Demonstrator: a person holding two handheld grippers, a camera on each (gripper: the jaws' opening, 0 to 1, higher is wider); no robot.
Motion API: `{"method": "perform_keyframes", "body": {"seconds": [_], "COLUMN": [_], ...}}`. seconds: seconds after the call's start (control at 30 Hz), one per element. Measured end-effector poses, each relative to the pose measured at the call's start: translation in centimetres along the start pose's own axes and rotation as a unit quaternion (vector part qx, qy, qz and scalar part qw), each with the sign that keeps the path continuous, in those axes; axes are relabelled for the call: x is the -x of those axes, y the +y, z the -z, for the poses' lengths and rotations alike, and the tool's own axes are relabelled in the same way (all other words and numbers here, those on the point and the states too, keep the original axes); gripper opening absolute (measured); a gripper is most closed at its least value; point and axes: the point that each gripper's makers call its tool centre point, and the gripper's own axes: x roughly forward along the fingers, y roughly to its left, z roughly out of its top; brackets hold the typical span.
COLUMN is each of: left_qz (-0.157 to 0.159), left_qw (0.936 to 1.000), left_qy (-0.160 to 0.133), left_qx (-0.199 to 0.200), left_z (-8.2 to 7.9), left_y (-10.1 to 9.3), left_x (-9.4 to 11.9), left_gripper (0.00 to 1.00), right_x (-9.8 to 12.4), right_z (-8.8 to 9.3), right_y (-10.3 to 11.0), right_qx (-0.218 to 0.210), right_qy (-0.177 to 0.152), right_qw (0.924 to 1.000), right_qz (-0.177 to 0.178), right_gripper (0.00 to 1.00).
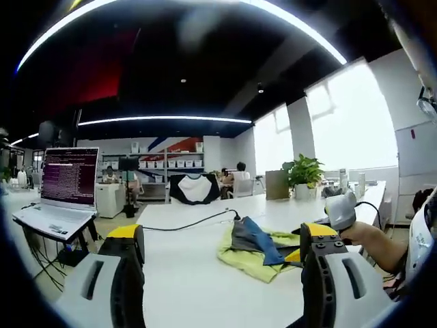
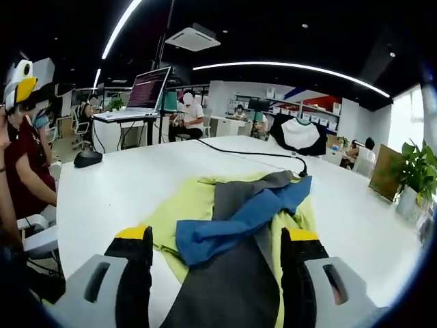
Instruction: Fold the garment on the visible template until the final outline fits inside the template.
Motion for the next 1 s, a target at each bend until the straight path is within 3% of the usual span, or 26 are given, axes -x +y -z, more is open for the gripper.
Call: {"method": "perform_keyframes", "body": {"seconds": [0.07,0.4,0.53,0.83,1.0], "left_qz": [0.002,-0.004,-0.001,0.008,0.008], "left_qw": [1.0000,1.0000,1.0000,0.9999,0.9999], "left_qy": [0.000,0.001,-0.002,-0.001,0.001], "left_qx": [-0.002,0.002,0.007,0.007,0.007], "left_z": [-0.1,0.1,0.0,0.0,0.1], "left_y": [0.0,0.7,0.6,0.2,0.2], "left_x": [0.0,-0.1,-0.1,-0.2,-0.2], "left_gripper": [1.00,1.00,0.99,0.99,0.99], "right_x": [-0.3,-2.1,-2.4,-3.4,-3.6], "right_z": [0.0,1.6,1.5,2.4,2.7], "right_y": [-0.1,0.2,1.3,1.8,1.9], "right_qx": [-0.028,-0.028,-0.024,-0.016,-0.024], "right_qy": [-0.006,0.024,0.021,0.046,0.050], "right_qw": [0.9996,0.9993,0.9988,0.9979,0.9972], "right_qz": [-0.002,-0.004,-0.036,-0.043,-0.050], "right_gripper": [0.68,0.66,0.45,0.39,0.22]}}
